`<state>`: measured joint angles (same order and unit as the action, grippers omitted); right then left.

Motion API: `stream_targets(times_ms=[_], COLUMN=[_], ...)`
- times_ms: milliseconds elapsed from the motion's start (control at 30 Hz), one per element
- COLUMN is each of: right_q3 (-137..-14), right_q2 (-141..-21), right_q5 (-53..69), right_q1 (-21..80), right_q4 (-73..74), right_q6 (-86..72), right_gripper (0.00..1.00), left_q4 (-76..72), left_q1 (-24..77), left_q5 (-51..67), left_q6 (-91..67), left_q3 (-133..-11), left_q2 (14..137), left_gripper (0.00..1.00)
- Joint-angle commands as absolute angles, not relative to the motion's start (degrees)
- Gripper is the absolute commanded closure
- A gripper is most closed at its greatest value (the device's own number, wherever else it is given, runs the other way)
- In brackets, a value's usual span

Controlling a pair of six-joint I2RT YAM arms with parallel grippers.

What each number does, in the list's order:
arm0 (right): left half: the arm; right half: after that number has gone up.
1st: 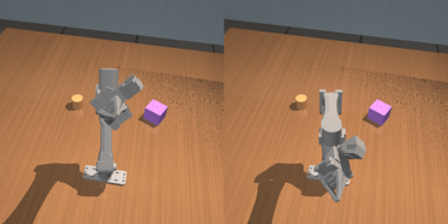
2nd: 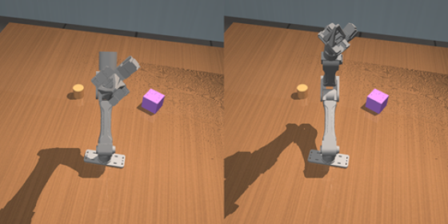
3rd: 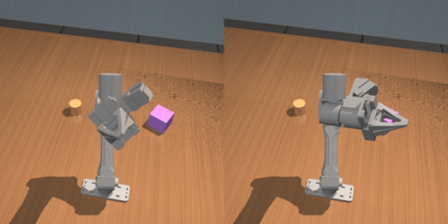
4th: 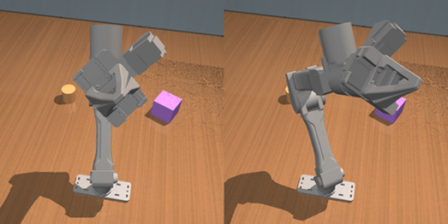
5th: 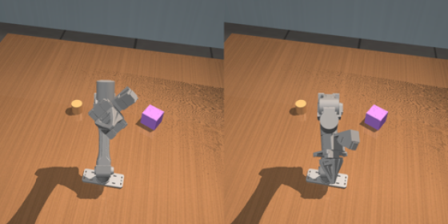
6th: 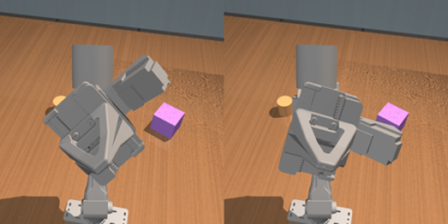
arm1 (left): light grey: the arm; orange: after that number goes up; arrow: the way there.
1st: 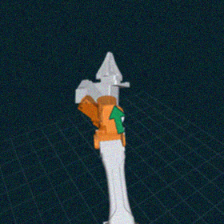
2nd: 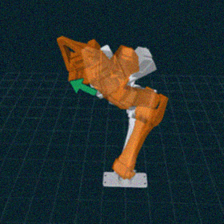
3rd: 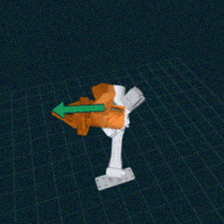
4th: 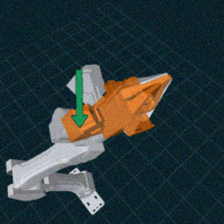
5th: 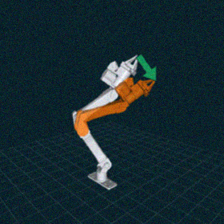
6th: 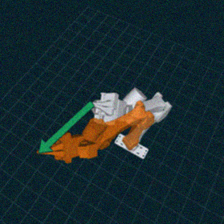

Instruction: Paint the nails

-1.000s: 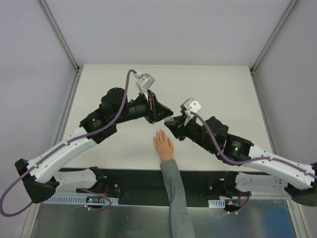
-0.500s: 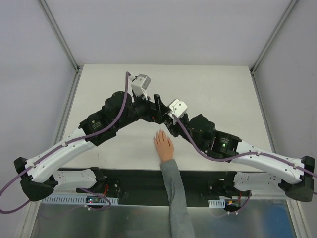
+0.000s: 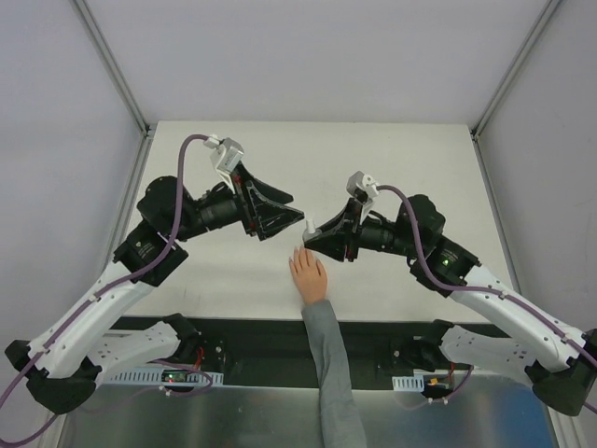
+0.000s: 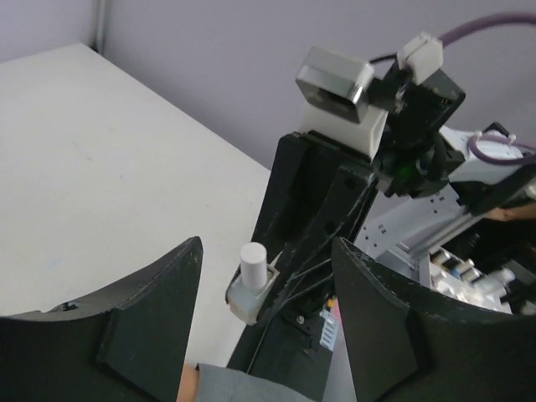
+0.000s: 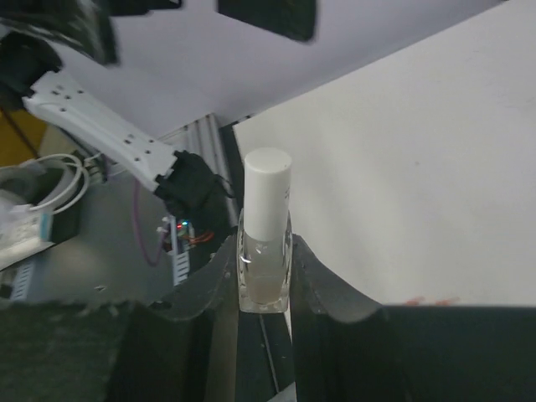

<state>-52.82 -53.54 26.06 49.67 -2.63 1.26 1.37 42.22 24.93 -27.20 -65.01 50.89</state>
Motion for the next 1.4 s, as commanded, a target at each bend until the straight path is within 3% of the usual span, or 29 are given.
stream_targets(times_ms=[0,167,267,533,667,800,833,933,967,1000,1067,1233,1367], right_q3=[-52.21,-51.85,-52.12,-51.77,-52.03,-52.12,-52.29,-57.81,-61.23,-62.65,-64.42,-65.66,-63.11], right_q2=[-52.56,-51.50,-51.85,-52.03,-52.29,-52.29,-52.21,-52.64,-56.30,-58.69,-63.17,-67.77,-64.78], right_q5=[41.31,41.84,41.75,40.87,40.34,37.63,35.79,2.07,-28.26,-41.27,-58.02,-57.67,-41.88], right_q1=[48.87,48.25,47.64,46.76,46.41,46.49,46.58,57.52,63.05,71.89,75.48,77.17,77.08], right_q4=[-13.78,-14.50,-14.50,-15.29,-15.29,-14.16,-13.02,2.86,5.51,5.19,0.30,-5.18,-7.56], right_q6=[-7.90,-8.79,-8.79,-9.14,-8.88,-7.13,-5.99,8.17,11.65,14.82,21.43,24.43,26.89], right_gripper=[1.00,1.00,1.00,1.00,1.00,1.00,1.00,1.00,1.00,1.00,1.00,1.00,1.00], left_q4=[-8.87,-15.81,-19.07,-17.93,-16.62,-13.37,-12.05,4.51,9.27,15.58,16.87,16.53,15.65], left_q1=[40.87,40.87,40.87,40.87,40.87,40.87,40.87,43.23,47.77,49.47,50.71,50.98,50.98], left_q5=[40.16,46.66,49.65,50.36,50.01,49.31,46.52,30.31,11.88,5.17,-3.22,-7.29,-6.77], left_q6=[-32.96,-37.08,-39.02,-38.41,-38.58,-38.15,-37.19,-30.01,-28.32,-27.52,-29.61,-33.31,-33.66], left_q3=[-62.14,-59.50,-59.24,-59.59,-60.29,-62.48,-62.84,-66.61,-68.36,-71.34,-72.68,-74.00,-73.48], left_q2=[53.43,55.45,56.86,57.74,58.88,60.20,60.12,59.50,59.94,60.64,63.01,64.08,62.93], left_gripper=[0.37,0.38,0.50,0.63,0.75,1.00,1.00,1.00,1.00,1.00,1.00,1.00,1.00])
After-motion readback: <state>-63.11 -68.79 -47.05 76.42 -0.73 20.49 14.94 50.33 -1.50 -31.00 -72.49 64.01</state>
